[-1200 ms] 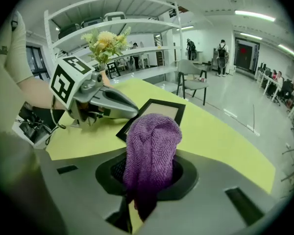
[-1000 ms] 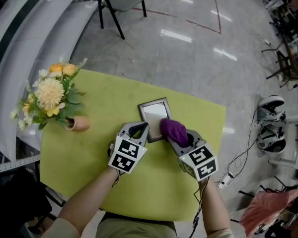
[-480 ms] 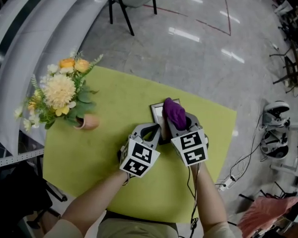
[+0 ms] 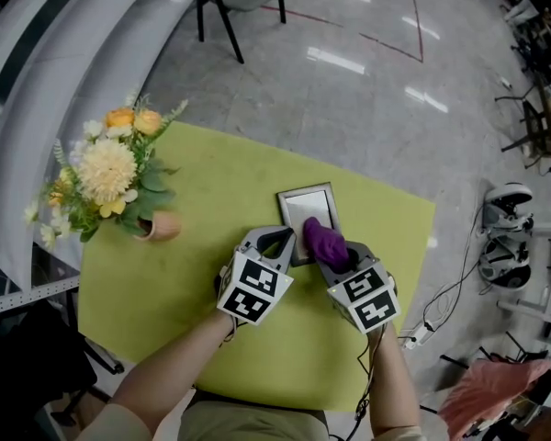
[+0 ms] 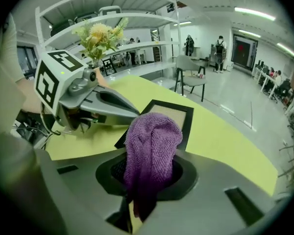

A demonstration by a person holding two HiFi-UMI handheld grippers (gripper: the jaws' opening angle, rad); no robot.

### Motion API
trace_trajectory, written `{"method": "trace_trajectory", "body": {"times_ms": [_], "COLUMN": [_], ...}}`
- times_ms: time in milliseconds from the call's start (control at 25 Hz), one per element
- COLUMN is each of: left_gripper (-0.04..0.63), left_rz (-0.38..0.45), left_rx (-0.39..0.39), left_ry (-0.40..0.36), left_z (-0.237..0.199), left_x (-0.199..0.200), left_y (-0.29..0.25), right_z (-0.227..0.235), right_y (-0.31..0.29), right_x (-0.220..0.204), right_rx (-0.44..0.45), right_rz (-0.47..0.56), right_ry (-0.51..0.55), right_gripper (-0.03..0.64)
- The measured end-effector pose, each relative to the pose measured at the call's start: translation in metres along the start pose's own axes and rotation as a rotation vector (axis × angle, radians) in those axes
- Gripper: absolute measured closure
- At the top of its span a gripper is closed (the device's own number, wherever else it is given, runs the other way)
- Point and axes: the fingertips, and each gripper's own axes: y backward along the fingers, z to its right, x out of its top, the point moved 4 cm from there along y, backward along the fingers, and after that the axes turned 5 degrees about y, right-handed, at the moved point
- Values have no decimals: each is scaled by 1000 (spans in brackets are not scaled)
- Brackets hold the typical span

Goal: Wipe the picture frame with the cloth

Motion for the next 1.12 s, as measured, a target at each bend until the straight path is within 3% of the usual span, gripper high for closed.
{"method": "trace_trajectory", "body": {"times_ms": [240,480,600,880,1120], "left_gripper": [589,589,589,589,589], "left_rz": [7,3,1,-3,0], "left_rx": [6,-9,-14,-12,-16], "left_ry": [-29,-23,-17,-16,-19], "left_z": [4,3,3,3,3], "left_x": [0,1,0,0,1], "left_y": [-2,-3,-3,-3,-3], "right_z": [-9,25,36,28,8], "right_y": [17,28,12,-27,-23], "right_x": [-4,47,65,60,37], "right_rx": [71,-77,-106,-59,19], "right_rz": [-13,254,298,184,61], "right_ry": [-42,-99,-105,-89,-77], "right_gripper": [529,528,526,528,529]}}
